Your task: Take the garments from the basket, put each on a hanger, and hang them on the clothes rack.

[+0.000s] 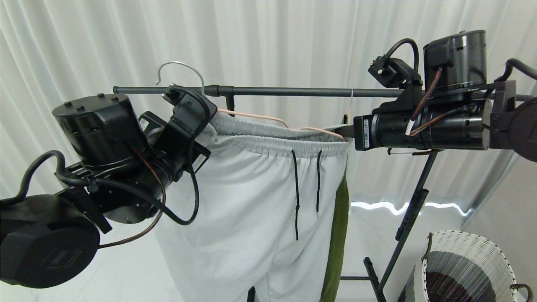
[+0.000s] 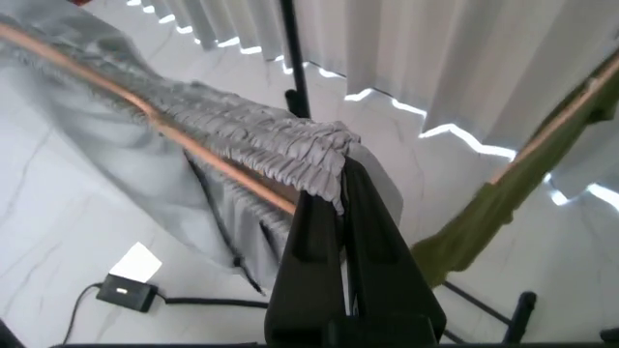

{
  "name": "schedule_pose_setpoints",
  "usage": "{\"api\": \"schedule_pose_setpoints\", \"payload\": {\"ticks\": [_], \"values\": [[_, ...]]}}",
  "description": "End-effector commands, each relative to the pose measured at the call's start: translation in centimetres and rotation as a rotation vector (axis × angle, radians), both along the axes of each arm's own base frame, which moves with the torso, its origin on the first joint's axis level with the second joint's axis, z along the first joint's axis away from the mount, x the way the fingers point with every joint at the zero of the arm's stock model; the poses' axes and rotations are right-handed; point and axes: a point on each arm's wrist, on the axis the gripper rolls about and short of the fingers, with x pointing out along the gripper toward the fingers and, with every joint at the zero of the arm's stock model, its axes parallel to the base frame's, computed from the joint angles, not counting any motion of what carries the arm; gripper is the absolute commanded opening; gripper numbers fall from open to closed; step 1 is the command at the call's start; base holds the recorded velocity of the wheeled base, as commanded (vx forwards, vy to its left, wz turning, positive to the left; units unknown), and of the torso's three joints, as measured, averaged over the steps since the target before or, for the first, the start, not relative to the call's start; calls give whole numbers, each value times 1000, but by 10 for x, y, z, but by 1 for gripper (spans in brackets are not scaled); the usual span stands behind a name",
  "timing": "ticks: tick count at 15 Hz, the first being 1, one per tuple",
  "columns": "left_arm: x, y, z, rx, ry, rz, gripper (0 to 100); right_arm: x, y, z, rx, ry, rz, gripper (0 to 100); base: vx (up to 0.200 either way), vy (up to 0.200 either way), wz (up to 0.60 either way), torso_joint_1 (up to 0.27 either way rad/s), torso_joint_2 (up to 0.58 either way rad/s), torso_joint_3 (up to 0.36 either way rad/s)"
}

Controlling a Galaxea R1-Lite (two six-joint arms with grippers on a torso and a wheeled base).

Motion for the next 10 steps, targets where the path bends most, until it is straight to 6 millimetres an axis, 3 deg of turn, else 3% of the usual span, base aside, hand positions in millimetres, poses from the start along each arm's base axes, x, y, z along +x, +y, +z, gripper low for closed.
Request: {"api": "schedule_pose_setpoints", "payload": {"ticks": [1,5,10], "values": [[3,11,1,1,-7,39,0,2,-5,-1,-10,4,-32,0,0,0,0,0,0,0],[3,14,-4,-1,-10,50,0,0,-11,2,-16,11,-46,0,0,0,0,0,0,0],[9,35,-9,23,-9,109,0,-3,-21,9,-6,-4,-64,0,0,0,0,0,0,0]]}}
